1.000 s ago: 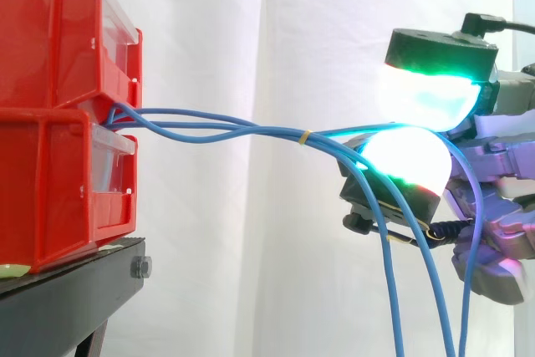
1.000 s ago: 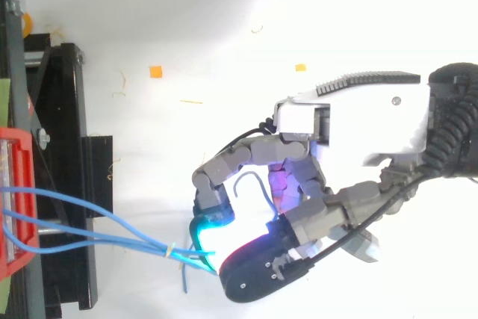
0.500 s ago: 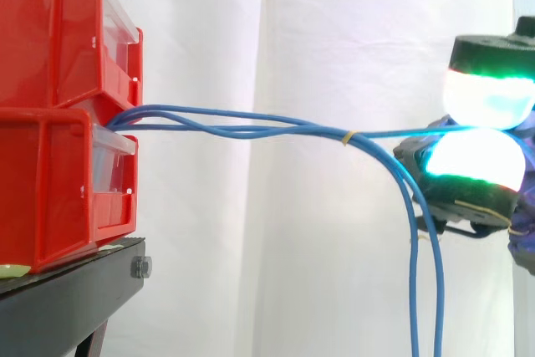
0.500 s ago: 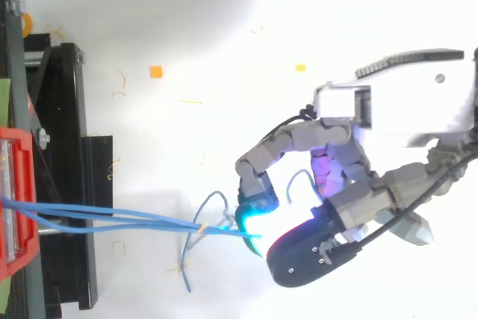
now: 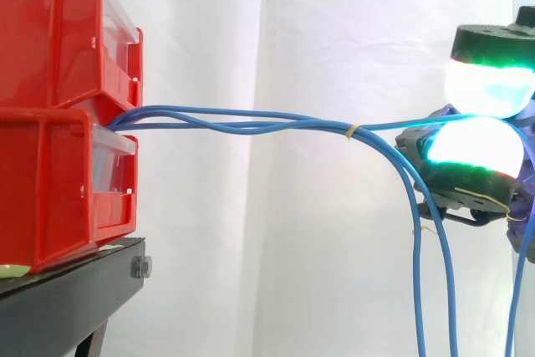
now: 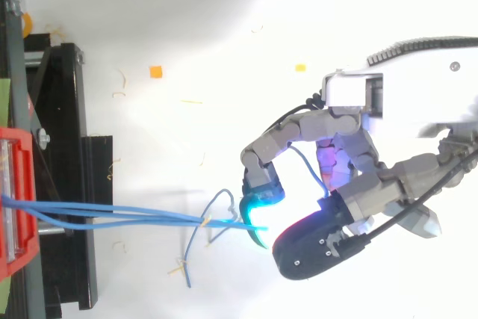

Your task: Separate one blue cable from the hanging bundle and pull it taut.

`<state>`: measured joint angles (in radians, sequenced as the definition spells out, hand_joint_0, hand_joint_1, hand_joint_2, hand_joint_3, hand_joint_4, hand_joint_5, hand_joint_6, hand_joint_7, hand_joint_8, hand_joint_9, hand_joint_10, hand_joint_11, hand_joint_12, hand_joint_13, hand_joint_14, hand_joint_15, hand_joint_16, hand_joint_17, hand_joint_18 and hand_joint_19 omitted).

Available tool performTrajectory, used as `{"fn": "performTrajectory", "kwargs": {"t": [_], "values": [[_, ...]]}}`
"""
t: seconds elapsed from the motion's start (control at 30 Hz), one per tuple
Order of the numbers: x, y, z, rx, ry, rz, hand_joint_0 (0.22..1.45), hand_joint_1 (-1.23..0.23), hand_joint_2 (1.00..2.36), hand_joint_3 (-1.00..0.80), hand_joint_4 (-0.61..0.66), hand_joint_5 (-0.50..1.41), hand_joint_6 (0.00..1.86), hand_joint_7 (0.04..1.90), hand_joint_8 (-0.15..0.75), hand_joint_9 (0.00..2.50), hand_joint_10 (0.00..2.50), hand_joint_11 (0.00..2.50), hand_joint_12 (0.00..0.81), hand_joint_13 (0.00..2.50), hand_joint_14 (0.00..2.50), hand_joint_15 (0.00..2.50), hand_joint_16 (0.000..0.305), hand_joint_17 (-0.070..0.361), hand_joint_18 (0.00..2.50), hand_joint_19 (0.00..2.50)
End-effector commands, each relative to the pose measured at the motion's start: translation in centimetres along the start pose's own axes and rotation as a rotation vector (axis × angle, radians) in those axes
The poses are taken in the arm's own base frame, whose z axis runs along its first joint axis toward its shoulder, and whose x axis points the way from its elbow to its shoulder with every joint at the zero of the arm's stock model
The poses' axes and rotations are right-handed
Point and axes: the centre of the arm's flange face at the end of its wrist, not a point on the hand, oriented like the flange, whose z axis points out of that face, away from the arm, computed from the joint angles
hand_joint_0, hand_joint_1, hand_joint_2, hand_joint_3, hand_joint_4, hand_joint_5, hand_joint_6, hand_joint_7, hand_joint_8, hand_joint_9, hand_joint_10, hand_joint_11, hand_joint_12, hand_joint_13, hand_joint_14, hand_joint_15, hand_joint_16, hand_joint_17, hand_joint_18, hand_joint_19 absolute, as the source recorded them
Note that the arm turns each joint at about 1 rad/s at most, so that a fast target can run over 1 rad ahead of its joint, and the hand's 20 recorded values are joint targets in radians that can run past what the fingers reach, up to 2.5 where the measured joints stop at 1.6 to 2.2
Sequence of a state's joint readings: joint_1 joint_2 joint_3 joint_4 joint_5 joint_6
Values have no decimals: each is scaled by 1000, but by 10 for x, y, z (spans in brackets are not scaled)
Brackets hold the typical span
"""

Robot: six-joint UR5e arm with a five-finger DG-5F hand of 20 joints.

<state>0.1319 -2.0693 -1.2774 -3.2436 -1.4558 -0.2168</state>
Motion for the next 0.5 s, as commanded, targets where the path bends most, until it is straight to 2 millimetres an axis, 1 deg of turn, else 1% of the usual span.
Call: {"fn": "performTrajectory", "kwargs": {"t": [0.0,0.47], "values": [[0,-1,1,1,0,-1,774,-795,1018,-121,-134,161,504,1311,108,2049,28,587,251,1391,22,757,37,82,889,859],[0,2,3,-25,-7,2,774,-792,1017,-126,-139,161,504,1307,107,2049,26,596,249,1387,23,759,37,82,887,850]]}}
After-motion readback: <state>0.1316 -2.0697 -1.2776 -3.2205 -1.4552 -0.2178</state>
